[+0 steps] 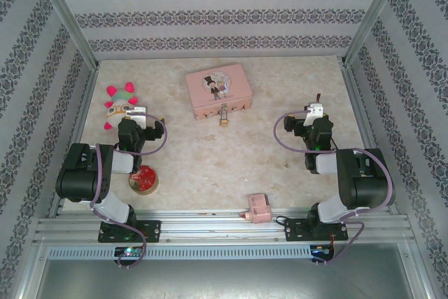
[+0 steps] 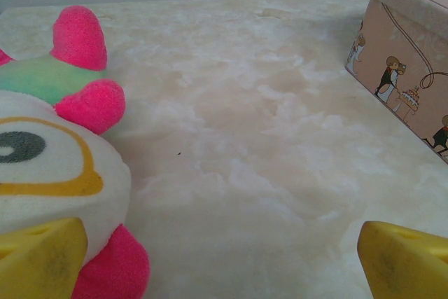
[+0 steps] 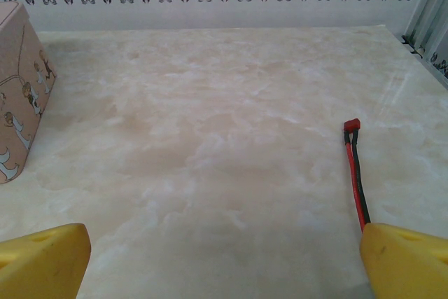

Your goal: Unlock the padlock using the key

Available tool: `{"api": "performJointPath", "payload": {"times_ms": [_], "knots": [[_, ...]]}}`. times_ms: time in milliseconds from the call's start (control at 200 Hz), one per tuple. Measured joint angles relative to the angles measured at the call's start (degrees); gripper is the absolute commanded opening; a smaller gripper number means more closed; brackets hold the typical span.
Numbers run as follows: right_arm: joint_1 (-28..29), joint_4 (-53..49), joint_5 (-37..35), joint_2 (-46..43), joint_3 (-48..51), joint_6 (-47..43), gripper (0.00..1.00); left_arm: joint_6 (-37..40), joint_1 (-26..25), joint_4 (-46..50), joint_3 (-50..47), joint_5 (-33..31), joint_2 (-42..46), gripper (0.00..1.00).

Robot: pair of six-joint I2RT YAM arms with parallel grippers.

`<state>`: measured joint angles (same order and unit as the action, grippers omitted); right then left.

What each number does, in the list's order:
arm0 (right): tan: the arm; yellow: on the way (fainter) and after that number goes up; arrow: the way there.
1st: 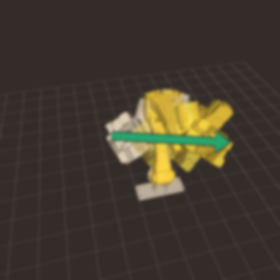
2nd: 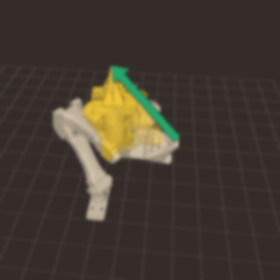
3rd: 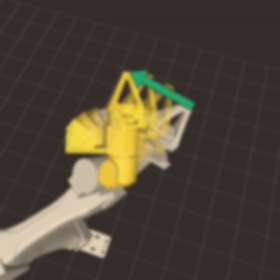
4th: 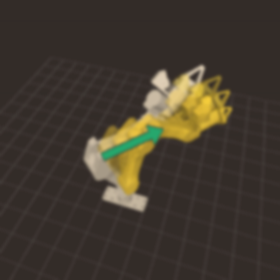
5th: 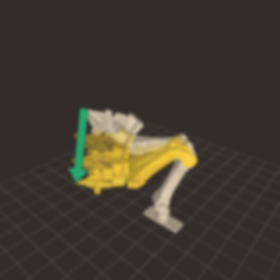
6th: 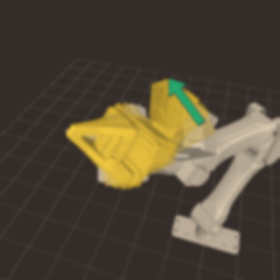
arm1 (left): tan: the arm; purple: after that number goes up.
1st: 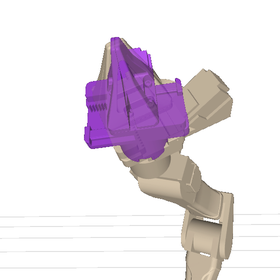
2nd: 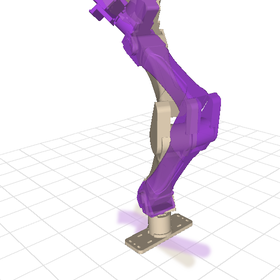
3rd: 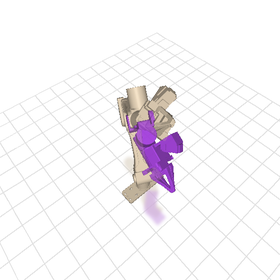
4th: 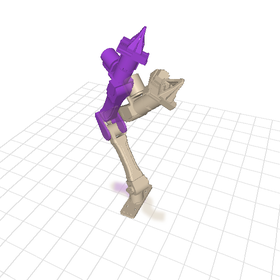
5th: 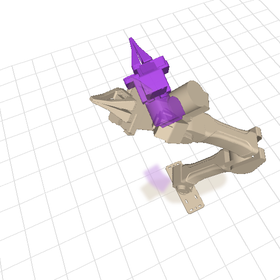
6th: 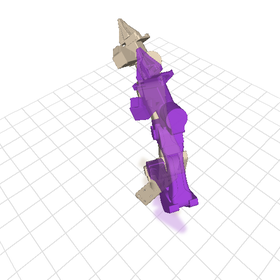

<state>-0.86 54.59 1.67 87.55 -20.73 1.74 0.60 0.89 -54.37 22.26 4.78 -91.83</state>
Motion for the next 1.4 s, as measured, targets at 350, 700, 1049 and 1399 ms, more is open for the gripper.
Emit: {"api": "performJointPath", "payload": {"times_ms": [350,700,1049,1399], "knots": [[0.39,-0.35,-0.85,0.00,0.00,-0.02,0.98,0.00,0.00,0.00,0.00,0.00,0.00,0.99],[0.39,-0.42,-0.85,0.00,0.00,-0.02,0.98,0.00,0.00,0.00,0.00,-0.04,0.00,0.99],[0.37,-2.10,-1.88,-1.84,0.00,0.00,0.98,-0.70,0.00,3.30,0.00,-1.16,3.78,0.99],[0.39,-20.52,-7.30,-16.26,-4.31,4.31,0.98,-5.46,0.00,16.00,0.09,-3.78,22.56,0.99]]}}
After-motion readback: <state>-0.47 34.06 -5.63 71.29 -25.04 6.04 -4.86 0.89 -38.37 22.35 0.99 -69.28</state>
